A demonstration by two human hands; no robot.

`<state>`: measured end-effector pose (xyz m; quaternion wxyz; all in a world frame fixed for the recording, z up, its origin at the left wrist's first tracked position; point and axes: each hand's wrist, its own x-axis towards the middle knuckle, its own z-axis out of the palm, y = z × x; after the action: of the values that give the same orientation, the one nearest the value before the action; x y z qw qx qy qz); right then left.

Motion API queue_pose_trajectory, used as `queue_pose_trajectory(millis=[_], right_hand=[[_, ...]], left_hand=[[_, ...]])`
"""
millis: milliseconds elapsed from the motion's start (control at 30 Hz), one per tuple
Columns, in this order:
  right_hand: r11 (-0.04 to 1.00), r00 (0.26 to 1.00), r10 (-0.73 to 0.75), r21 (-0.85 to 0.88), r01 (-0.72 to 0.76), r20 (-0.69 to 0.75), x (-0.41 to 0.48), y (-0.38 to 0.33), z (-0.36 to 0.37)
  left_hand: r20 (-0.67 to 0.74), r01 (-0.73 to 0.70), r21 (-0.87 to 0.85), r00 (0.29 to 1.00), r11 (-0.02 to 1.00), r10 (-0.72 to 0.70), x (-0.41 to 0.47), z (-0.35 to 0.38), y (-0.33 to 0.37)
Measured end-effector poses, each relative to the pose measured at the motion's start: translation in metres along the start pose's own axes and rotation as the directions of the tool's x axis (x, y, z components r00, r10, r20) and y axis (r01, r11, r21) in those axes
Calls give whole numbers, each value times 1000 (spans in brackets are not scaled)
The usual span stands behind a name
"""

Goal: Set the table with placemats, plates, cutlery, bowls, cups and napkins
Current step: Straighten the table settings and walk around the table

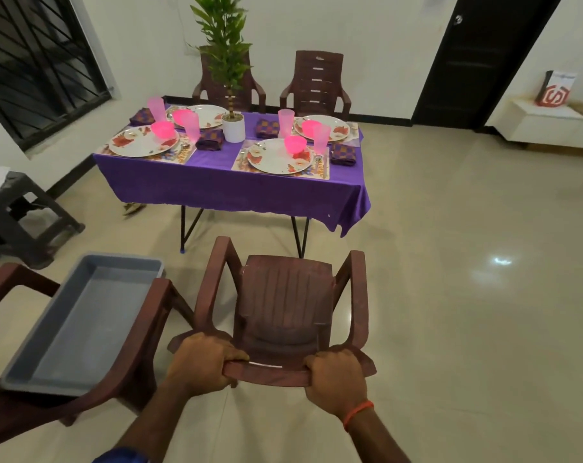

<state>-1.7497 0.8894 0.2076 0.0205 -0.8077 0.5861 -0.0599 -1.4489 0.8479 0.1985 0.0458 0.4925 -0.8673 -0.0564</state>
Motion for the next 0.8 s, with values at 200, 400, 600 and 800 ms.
queue_pose_trajectory(millis=[200, 400, 600, 800], right_hand=[[999, 999, 23, 24, -24, 22, -2, -1, -4], [1000, 995, 24, -3, -24, 101, -1, -4, -12], [1000, 996, 16, 13, -17, 89, -3, -11, -14], [965, 991, -2, 262, -33, 131, -10, 4, -34]], left_hand=[[0, -4, -29, 1000, 1000, 4, 0, -11, 9], [114, 9, -74, 994, 997, -1, -2, -28, 16], [56, 10, -79, 998, 997, -6, -6, -21, 12], [87, 117, -186, 991, 976, -102, 2, -20, 19]])
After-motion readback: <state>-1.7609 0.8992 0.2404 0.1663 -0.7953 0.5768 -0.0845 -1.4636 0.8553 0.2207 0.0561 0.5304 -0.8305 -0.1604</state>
